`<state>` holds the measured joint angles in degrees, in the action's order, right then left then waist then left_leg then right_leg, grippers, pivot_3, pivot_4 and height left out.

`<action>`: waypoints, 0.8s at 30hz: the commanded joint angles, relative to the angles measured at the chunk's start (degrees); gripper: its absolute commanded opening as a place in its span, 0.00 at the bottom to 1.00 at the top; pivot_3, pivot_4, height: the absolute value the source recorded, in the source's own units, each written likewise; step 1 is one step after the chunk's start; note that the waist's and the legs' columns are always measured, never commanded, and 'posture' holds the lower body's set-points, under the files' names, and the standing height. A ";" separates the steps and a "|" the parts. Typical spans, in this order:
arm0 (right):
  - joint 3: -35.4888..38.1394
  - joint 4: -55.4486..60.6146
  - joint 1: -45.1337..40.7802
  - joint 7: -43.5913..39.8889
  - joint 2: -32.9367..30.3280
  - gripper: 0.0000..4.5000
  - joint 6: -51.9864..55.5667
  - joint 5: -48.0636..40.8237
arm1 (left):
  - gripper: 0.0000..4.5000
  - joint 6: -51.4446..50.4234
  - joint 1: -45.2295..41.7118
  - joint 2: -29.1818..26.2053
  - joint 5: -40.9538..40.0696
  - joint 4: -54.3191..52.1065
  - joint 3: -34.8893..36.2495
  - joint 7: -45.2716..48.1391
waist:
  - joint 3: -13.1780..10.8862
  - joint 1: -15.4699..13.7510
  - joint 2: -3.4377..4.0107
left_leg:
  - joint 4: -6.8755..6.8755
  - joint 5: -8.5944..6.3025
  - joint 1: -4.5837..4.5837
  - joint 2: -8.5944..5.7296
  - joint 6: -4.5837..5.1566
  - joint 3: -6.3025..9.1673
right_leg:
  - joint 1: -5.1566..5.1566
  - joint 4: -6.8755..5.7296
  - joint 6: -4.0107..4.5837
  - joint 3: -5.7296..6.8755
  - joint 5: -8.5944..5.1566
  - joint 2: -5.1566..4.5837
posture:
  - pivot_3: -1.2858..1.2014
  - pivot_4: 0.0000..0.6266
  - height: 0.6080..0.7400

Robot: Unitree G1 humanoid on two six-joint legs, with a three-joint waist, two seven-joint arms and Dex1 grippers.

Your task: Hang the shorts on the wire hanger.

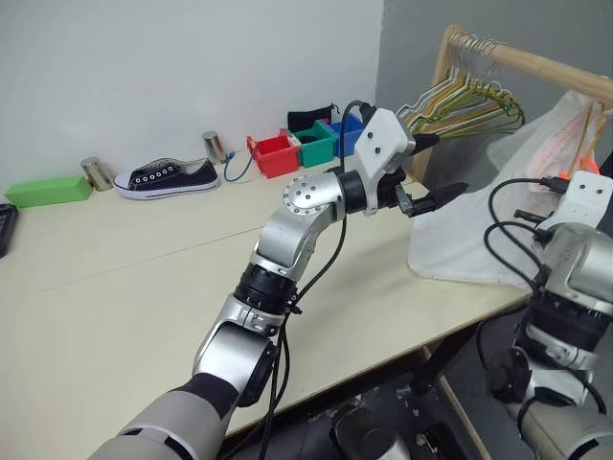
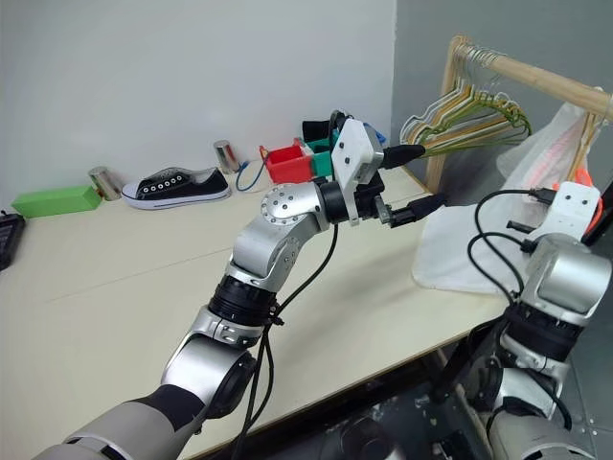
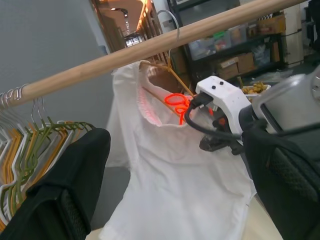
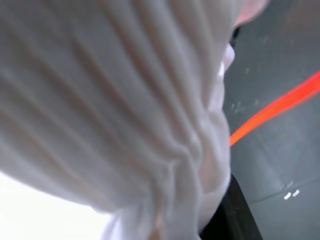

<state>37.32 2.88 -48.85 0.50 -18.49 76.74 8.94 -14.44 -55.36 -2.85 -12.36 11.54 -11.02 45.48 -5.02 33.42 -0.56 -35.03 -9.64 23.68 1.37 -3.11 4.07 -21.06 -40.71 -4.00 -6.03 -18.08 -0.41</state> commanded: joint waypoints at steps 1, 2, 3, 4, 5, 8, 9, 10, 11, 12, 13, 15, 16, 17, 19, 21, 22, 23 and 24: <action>5.24 -2.72 -5.41 2.22 -0.51 0.00 0.17 -3.11 | 0.99 0.24 -0.17 -0.47 0.64 -2.81 -0.11 -1.24 | 0.00 -0.03 0.00 | 0.00 0.00 -0.03 0.00 0.00 -0.01 | 0.02 0.00 0.00 -0.01 0.00 0.00 | 0.34 0.00 1.00; 5.76 -3.72 -5.86 2.59 -0.83 0.00 0.10 -3.49 | 0.99 0.12 -0.11 -0.47 0.66 -3.03 -0.13 -1.37 | 0.00 -0.12 0.00 | 0.00 0.00 -0.07 0.00 0.00 -0.01 | 0.07 0.01 0.00 0.00 0.00 0.00 | 0.34 0.00 1.00; 6.20 -4.56 -6.17 2.86 -1.16 0.00 0.05 -3.85 | 0.99 -0.01 -0.01 -0.46 0.67 -3.29 -0.19 -1.49 | 0.00 -0.18 0.00 | 0.01 0.00 -0.09 0.00 0.00 -0.01 | 0.10 0.02 0.00 0.00 -0.01 0.00 | 0.34 0.00 1.00; 7.04 -5.86 -6.71 3.26 -1.47 0.00 0.31 -4.32 | 0.99 0.00 0.13 -0.57 0.90 -3.55 -0.35 -1.72 | 0.00 -0.24 0.00 | 0.01 0.00 -0.10 -0.01 0.00 -0.01 | 0.12 0.03 0.00 -0.01 -0.01 0.00 | 0.34 0.00 1.00; 7.66 -6.79 -7.10 3.60 -1.68 0.00 0.49 -4.71 | 0.99 0.02 0.23 -0.67 1.07 -3.74 -0.48 -1.89 | 0.00 -0.25 0.00 | 0.01 0.00 -0.11 -0.01 0.00 -0.01 | 0.15 0.06 -0.01 -0.01 -0.02 0.00 | 0.34 0.00 1.00; 8.68 -8.04 -7.88 4.13 -1.61 0.06 1.81 -6.05 | 1.00 -0.39 0.63 -0.75 1.15 -4.31 -0.33 -2.29 | 0.00 -0.31 0.00 | 0.04 0.00 -0.19 -0.01 0.00 -0.02 | 0.26 0.15 -0.01 -0.02 -0.01 -0.01 | 0.34 0.00 1.00; 8.72 -8.23 -7.96 4.24 -1.55 0.09 2.04 -6.33 | 1.00 -0.43 0.74 -0.81 1.25 -4.40 -0.29 -2.38 | 0.00 -0.31 0.00 | 0.05 0.00 -0.22 -0.01 0.00 -0.03 | 0.29 0.17 -0.01 -0.02 -0.02 -0.02 | 0.34 0.00 1.00; 8.55 -8.36 -7.89 4.42 -1.53 0.13 1.91 -6.45 | 1.00 -0.43 0.77 -0.91 1.31 -4.38 -0.22 -2.40 | 0.00 -0.31 0.00 | 0.06 0.00 -0.25 -0.01 0.00 -0.03 | 0.32 0.20 -0.01 -0.02 -0.02 -0.01 | 0.34 0.00 1.00; 8.44 -8.48 -7.85 4.68 -1.54 0.16 1.81 -6.65 | 1.00 -0.42 0.78 -1.00 1.32 -4.35 -0.18 -2.42 | -0.01 -0.30 -0.01 | 0.10 0.00 -0.35 -0.01 0.00 -0.03 | 0.45 0.28 -0.01 -0.02 -0.02 -0.01 | 0.34 0.00 1.00; 8.30 -8.47 -7.71 4.85 -1.68 0.20 1.78 -6.91 | 1.00 -0.48 0.77 -1.05 1.33 -4.42 -0.16 -2.51 | -0.01 -0.30 -0.02 | 0.19 -0.01 -0.55 0.00 0.00 -0.02 | 0.67 0.42 0.00 0.01 -0.02 -0.01 | 0.35 0.00 1.00; 8.07 -8.41 -7.56 5.22 -1.82 0.28 1.64 -7.02 | 1.00 -0.51 0.67 -1.18 1.26 -4.38 -0.05 -2.55 | -0.01 -0.28 -0.01 | 0.31 -0.02 -0.80 0.02 0.00 0.00 | 0.98 0.67 0.02 0.04 -0.04 -0.01 | 0.35 0.00 1.00; 7.28 -8.11 -7.11 5.63 -2.29 0.39 1.43 -6.94 | 1.00 -0.58 0.52 -1.34 1.21 -4.34 0.07 -2.71 | -0.01 -0.27 -0.01 | 0.38 -0.02 -0.88 0.01 0.00 0.01 | 1.13 0.85 0.02 0.04 -0.04 -0.01 | 0.35 0.00 1.00; 6.96 -7.96 -6.97 5.80 -2.42 0.43 1.35 -6.89 | 1.00 -0.55 0.49 -1.43 1.20 -4.26 0.12 -2.74 | -0.01 -0.27 -0.01 | 0.40 -0.03 -0.85 0.00 0.00 0.01 | 1.19 1.02 0.00 0.02 -0.03 -0.02 | 0.35 0.00 1.00; 6.25 -7.56 -6.69 5.96 -2.61 0.48 1.22 -6.71 | 1.00 -0.49 0.52 -1.53 1.20 -4.18 0.15 -2.73 | 0.00 -0.27 0.00 | 0.42 -0.03 -0.85 0.00 0.00 0.01 | 1.25 1.13 -0.03 0.01 -0.01 -0.02 | 0.35 0.00 1.00; 5.02 -6.72 -6.20 6.17 -3.04 0.58 1.37 -6.48 | 1.00 -0.54 0.56 -1.61 1.16 -4.20 0.08 -2.78 | 0.00 -0.28 0.00 | 0.48 -0.02 -0.86 0.00 0.00 0.02 | 1.39 1.37 -0.10 0.00 0.03 -0.02 | 0.35 0.00 1.00; 1.92 -4.13 -4.88 6.32 -3.77 0.70 1.71 -5.67 | 1.00 -0.61 0.62 -1.75 1.08 -4.28 0.05 -2.75 | 0.00 -0.32 0.01 | 0.55 -0.02 -0.85 -0.01 0.00 0.03 | 1.47 1.58 -0.17 -0.03 0.07 -0.02 | 0.35 0.00 1.00; -0.18 -2.49 -3.93 6.30 -4.34 0.73 1.72 -5.16 | 1.00 -0.64 0.64 -1.82 1.01 -4.32 0.09 -2.68 | 0.00 -0.38 0.01 | 0.58 -0.02 -0.85 -0.03 0.00 0.04 | 1.50 1.64 -0.18 -0.04 0.08 -0.02 | 0.35 0.00 1.00; -1.32 -0.36 -3.48 6.43 -4.24 0.76 2.54 -4.94 | 1.00 -0.72 0.59 -1.82 0.94 -4.35 0.13 -2.67 | 0.00 -0.44 0.01 | 0.59 -0.02 -0.84 -0.05 0.00 0.05 | 1.50 1.65 -0.19 -0.06 0.08 -0.03 | 0.34 0.00 1.00; -2.27 1.63 -3.09 6.62 -4.08 0.83 3.66 -4.78 | 1.00 -0.79 0.56 -1.84 0.86 -4.38 0.18 -2.65 | 0.00 -0.45 0.01 | 0.62 -0.02 -0.83 -0.08 0.00 0.05 | 1.50 1.68 -0.19 -0.07 0.08 -0.06 | 0.34 0.00 1.00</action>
<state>37.89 -1.07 -51.48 6.64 -21.66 79.43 3.65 -15.11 -54.16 -4.55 -11.26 9.17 -11.10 43.15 -5.02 32.97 -0.55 -34.35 -9.66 22.85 1.24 -3.11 4.11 -19.58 -39.03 -4.18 -6.13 -18.00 -0.51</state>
